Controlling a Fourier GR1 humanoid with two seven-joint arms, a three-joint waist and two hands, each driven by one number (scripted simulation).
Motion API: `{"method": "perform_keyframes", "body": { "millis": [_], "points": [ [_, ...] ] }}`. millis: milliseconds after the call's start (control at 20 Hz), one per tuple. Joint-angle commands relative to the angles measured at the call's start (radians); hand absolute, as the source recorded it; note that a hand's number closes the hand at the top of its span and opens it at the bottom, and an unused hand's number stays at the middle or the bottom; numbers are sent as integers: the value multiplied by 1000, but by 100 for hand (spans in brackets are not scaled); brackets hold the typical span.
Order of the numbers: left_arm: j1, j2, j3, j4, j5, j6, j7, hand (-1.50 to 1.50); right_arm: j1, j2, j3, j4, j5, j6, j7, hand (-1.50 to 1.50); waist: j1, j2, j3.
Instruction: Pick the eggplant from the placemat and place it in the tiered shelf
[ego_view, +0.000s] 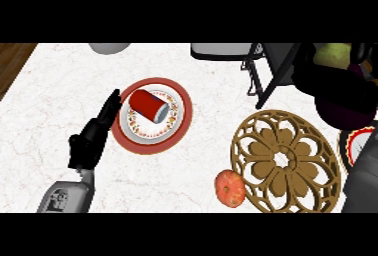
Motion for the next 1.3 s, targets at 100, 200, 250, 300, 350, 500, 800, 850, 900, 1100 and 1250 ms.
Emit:
{"method": "perform_keyframes", "body": {
  "millis": [100,200,250,300,350,500,800,850,900,1100,1250],
  "points": [
    [-29,-23,0,56,-19,13,-13,0,-146,-70,-100,152,4,-19,-20,150,0,1,0],
    [-15,-62,-37,9,-51,54,20,0,-71,-120,-142,183,-31,-49,-120,150,1,1,1],
    [-85,20,38,13,12,-25,54,0,-103,-143,-167,197,-42,-45,-130,150,0,1,1],
    [36,-15,-12,-29,-7,-9,8,0,-149,-160,-168,244,-39,-36,-132,150,6,0,0],
    [-4,7,13,-38,4,-24,53,0,-149,-149,-152,192,-47,-8,-99,150,1,-1,0],
    [-40,-26,4,72,-37,13,-34,0,-173,-175,-135,329,6,-95,-180,150,1,3,0],
    [-64,5,31,46,-6,-30,17,0,-139,-207,-166,547,30,-277,-354,150,7,5,0],
    [-41,-6,17,-23,6,-37,58,0,-142,-221,-159,520,42,-242,-326,150,5,2,0],
    [-39,-40,-1,15,-33,11,15,0,-110,-204,-151,542,58,-302,-354,150,4,3,0],
    [12,-31,-8,-37,-26,-6,23,0,-156,-236,-100,636,91,-342,-468,150,10,3,0],
    [-2,-41,-6,34,-32,-9,-44,0,-190,-207,-155,807,75,-501,-533,150,12,6,0]
  ]
}}
